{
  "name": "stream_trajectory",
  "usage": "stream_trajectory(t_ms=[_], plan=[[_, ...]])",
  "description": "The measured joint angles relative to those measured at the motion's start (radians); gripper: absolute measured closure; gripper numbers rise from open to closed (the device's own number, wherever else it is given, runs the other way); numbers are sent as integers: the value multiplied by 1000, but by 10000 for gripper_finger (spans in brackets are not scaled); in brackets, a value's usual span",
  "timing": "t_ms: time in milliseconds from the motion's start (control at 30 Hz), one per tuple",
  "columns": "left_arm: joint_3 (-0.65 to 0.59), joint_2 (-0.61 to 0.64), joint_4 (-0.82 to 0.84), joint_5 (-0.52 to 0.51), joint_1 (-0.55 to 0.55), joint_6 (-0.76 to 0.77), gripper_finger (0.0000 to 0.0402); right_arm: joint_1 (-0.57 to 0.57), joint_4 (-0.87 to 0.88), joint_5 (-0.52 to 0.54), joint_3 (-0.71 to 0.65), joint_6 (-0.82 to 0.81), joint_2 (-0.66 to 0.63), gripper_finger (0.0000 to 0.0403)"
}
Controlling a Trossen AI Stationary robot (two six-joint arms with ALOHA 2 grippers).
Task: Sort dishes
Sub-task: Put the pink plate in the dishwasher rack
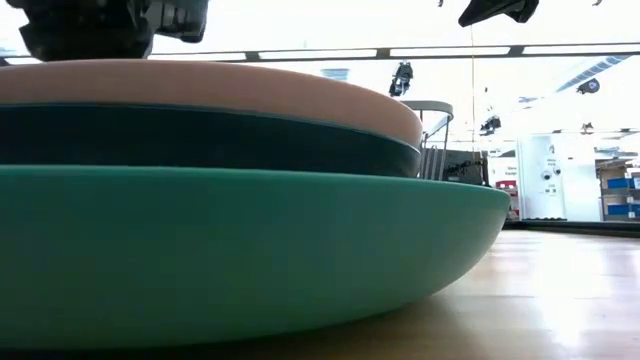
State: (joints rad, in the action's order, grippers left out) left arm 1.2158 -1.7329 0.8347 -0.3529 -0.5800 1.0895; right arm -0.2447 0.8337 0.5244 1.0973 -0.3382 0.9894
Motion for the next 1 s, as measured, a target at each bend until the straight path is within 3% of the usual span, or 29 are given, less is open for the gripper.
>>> stream_trajectory(t_ms=[200, 633, 1000], plan=[[-1, 0, -7, -23, 0, -1, 277, 0, 0, 0, -2, 0, 0, 403], [-1, -39, 18, -27, 1, 2, 217, 0, 0, 0, -8, -2, 0, 403], [3, -76, 120, -40, 2, 102, 212, 0, 0, 0, -12, -10, 0, 403]])
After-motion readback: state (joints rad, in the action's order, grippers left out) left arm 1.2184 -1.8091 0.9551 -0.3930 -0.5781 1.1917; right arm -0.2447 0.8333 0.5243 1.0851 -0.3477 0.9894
